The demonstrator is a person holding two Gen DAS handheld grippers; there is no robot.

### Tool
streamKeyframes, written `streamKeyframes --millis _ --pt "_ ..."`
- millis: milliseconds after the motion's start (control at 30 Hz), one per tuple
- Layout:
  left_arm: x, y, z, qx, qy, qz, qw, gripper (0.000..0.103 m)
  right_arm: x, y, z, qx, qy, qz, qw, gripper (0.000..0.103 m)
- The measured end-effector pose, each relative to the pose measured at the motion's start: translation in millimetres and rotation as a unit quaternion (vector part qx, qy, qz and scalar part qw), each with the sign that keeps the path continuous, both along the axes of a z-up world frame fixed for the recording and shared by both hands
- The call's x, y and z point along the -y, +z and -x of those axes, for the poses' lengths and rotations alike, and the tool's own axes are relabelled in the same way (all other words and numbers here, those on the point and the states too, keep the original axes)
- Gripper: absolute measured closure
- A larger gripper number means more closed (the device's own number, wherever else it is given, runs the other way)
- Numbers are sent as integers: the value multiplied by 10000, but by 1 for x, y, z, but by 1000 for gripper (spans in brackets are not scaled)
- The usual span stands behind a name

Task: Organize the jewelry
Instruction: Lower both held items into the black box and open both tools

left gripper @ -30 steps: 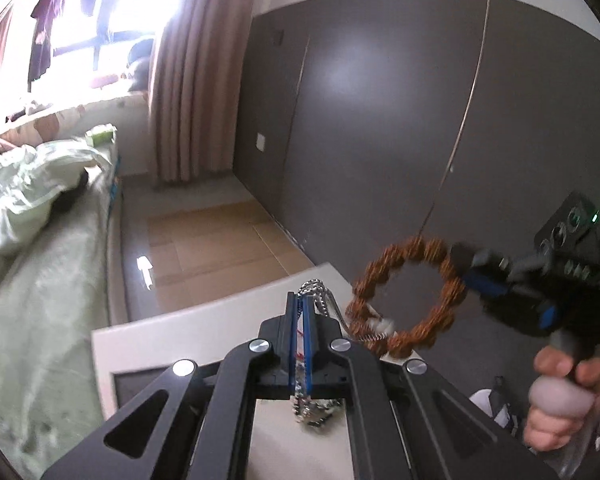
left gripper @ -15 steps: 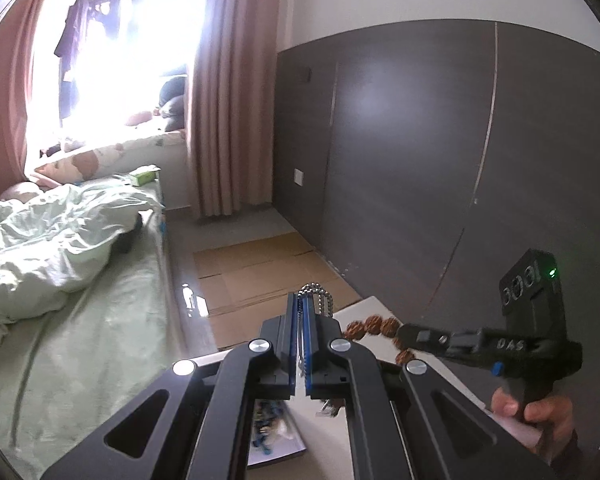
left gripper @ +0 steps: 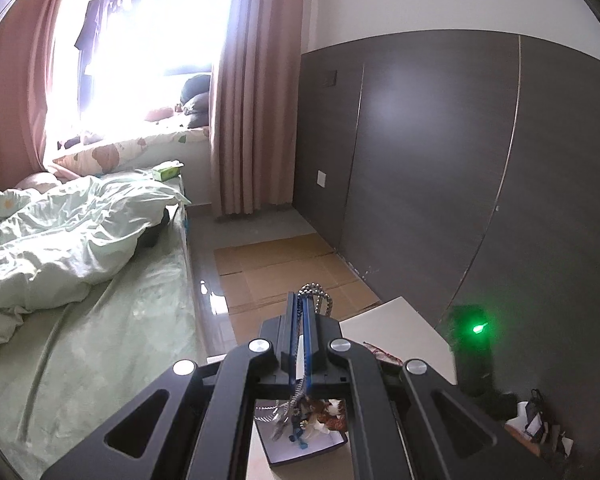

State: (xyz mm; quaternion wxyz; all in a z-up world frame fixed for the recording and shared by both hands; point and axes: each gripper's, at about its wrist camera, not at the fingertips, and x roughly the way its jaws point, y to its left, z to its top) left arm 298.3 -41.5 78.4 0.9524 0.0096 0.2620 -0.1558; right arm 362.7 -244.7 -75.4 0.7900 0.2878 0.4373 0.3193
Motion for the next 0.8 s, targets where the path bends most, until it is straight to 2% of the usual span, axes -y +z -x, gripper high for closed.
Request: streamKeyframes --millis 133,233,267,300,367,567,700,800 --pt "-7 -9 -4 -98 -5 121 9999 103 -17 -22 -10 -398 161 376 9984 84" --pt "-9 -17 -9 -159 -4 220 9996 103 -14 -30 -16 -643 196 278 9974 77" --pt "-9 -19 -10 -172 -1 247 9995 103 -10 -28 -16 -644 179 221 9975 65" --pt "-9 -22 -11 -186 1 281 9994 103 -5 -25 -15 -612 113 198 9979 38" --pt "-8 -29 -13 -237 -10 356 9991 103 11 -14 -10 -416 -154 105 9990 15" --pt "-4 -57 -22 -475 -25 523 9975 103 48 -3 -4 -279 -501 90 9983 15" --pt "-4 -77 -22 -529 154 513 9972 103 63 1 0 -266 -609 212 9976 15" --pt "-9 -90 -22 -552 321 677 9957 103 70 3 3 -249 -665 335 9969 15"
